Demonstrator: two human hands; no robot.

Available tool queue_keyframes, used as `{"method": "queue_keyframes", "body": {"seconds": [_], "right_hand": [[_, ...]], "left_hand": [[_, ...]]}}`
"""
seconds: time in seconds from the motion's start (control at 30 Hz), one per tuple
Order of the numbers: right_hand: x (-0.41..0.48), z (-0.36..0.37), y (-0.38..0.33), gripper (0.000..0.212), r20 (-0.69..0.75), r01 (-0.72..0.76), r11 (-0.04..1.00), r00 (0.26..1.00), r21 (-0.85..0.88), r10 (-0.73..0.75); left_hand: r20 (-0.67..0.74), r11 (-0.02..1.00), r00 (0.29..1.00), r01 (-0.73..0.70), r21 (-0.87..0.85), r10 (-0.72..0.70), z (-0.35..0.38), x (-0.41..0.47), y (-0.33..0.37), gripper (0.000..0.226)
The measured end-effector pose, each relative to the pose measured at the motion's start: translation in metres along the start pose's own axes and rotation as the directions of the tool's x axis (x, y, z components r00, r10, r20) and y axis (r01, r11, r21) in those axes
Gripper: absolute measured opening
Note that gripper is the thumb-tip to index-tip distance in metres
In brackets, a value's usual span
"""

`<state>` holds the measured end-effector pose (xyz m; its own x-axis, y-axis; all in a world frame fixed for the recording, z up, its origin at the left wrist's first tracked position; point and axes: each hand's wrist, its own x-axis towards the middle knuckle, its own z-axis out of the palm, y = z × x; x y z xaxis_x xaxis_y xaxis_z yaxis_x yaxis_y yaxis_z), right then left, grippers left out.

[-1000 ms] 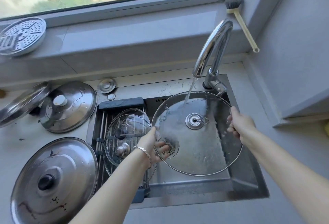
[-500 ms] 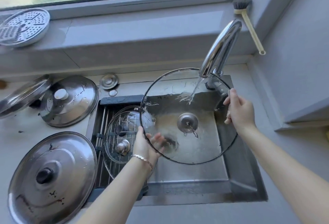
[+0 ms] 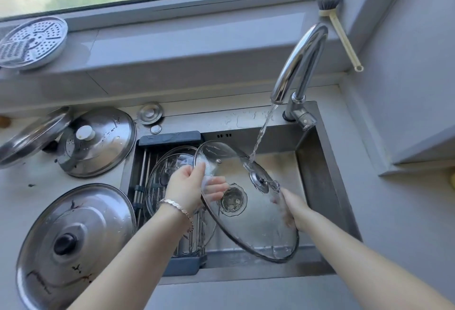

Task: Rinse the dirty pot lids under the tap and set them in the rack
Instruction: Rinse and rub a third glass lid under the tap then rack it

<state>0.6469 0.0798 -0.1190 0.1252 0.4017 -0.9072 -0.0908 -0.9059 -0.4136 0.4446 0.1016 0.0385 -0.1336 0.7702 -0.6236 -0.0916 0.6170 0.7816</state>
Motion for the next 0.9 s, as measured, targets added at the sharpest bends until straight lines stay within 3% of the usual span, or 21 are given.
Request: {"method": "queue_keyframes", "body": {"seconds": [0.1,0.17,0.23,0.27,0.3,0.37,0.43,0.5,0.53,0.57,0.6,0.67,0.77,0.83,0.9], "right_hand": [[-0.013,-0.019,-0.008,0.038,-0.020,0.002,0.989,1.000,-0.146,-0.005],[-0.029,-0.031,-0.024,0.034,0.001,0.107,0.913,0.993,-0.394,-0.116],[-0.055,-0.036,-0.041,0.034,0.073,0.272,0.630,0.944,-0.727,-0.323],[-0.070,-0.038,-0.048,0.041,0.149,0.352,0.491,0.902,-0.797,-0.404],[-0.087,-0.039,-0.055,0.058,0.243,0.426,0.411,0.872,-0.806,-0.426],[-0.123,-0.037,-0.066,0.097,0.460,0.575,0.352,0.811,-0.738,-0.362],[-0.145,-0.030,-0.067,0.111,0.572,0.651,0.223,0.750,-0.725,-0.331],[-0.145,-0.023,-0.059,0.090,0.560,0.613,-0.052,0.680,-0.788,-0.472],[-0.144,-0.022,-0.057,0.074,0.514,0.530,-0.171,0.611,-0.831,-0.602],[-0.142,-0.022,-0.057,0.062,0.455,0.448,-0.220,0.528,-0.866,-0.717],[-0.140,-0.025,-0.058,0.055,0.406,0.403,-0.220,0.465,-0.888,-0.787],[-0.136,-0.034,-0.064,0.046,0.339,0.404,-0.160,0.424,-0.901,-0.840],[-0.135,-0.053,-0.077,0.025,0.219,0.468,-0.003,0.409,-0.884,-0.886],[-0.136,-0.064,-0.084,0.018,0.134,0.555,0.158,0.448,-0.817,-0.884],[-0.139,-0.072,-0.090,0.015,0.034,0.660,0.383,0.526,-0.646,-0.850]], "left_hand": [[0.040,0.997,0.997,0.067,-0.039,-0.065,0.008,-0.005,-0.006,0.019],[0.051,0.994,0.996,0.077,-0.077,-0.073,0.014,-0.007,-0.010,0.012],[0.051,0.989,0.995,0.095,-0.109,-0.090,0.023,-0.007,-0.011,0.011],[0.050,0.988,0.994,0.104,-0.117,-0.099,0.030,-0.007,-0.010,0.009],[0.049,0.988,0.994,0.105,-0.113,-0.100,0.037,-0.008,-0.009,0.006],[0.044,0.993,0.995,0.088,-0.077,-0.085,0.053,-0.006,-0.007,0.013],[0.041,0.995,0.996,0.080,-0.056,-0.078,0.069,-0.004,-0.002,0.015],[0.014,0.996,0.997,0.080,-0.039,-0.080,0.083,0.000,0.003,0.011],[0.013,0.995,0.997,0.079,-0.055,-0.078,0.087,0.000,0.006,0.010],[0.034,0.992,0.997,0.078,-0.096,-0.075,0.090,0.001,0.008,0.008],[0.075,0.986,0.995,0.078,-0.145,-0.068,0.091,0.000,0.009,0.009],[0.194,0.978,0.980,0.083,-0.192,-0.045,0.089,0.000,0.005,0.023],[0.223,0.998,0.975,0.009,0.062,-0.023,0.075,0.008,-0.018,0.027],[0.120,0.980,0.991,0.030,0.195,-0.054,0.061,0.015,-0.034,0.012],[0.003,0.978,0.993,0.119,0.171,-0.121,0.046,0.021,-0.046,0.021]]}}
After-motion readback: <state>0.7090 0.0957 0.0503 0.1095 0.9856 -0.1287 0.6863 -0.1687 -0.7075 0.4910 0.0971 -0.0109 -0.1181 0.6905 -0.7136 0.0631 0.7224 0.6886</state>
